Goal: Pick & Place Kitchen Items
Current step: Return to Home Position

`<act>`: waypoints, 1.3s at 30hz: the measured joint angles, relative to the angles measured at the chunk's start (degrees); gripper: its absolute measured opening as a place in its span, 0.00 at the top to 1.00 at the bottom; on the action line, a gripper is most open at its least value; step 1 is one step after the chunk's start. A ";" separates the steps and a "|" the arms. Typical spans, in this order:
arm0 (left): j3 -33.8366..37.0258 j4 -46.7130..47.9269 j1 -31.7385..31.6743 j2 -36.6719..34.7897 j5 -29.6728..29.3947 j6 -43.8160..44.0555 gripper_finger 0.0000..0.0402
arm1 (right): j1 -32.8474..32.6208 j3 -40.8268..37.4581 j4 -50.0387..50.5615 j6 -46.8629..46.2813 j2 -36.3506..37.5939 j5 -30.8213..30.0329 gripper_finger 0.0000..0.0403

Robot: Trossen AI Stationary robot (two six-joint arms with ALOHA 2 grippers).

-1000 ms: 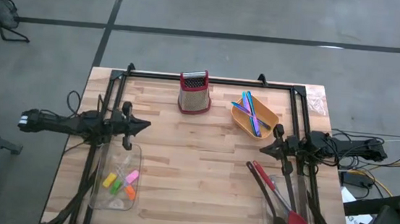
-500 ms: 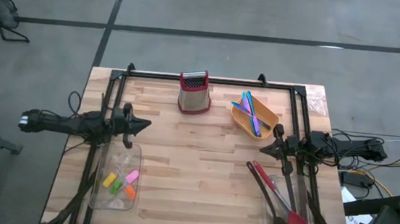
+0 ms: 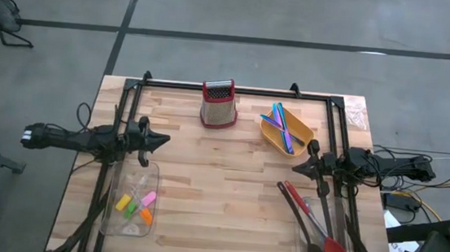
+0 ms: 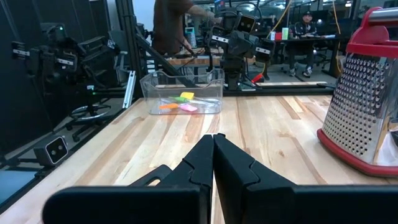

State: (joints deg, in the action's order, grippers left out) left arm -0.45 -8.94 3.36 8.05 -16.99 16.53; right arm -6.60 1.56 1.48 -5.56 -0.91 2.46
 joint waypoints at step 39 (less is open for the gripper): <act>0.10 0.01 0.00 0.00 -0.02 -0.02 0.95 | 0.00 0.00 0.01 0.00 0.01 -0.01 0.98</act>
State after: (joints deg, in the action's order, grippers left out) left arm -0.35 -8.93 3.36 8.05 -17.02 16.51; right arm -6.60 1.56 1.48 -5.56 -0.90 2.45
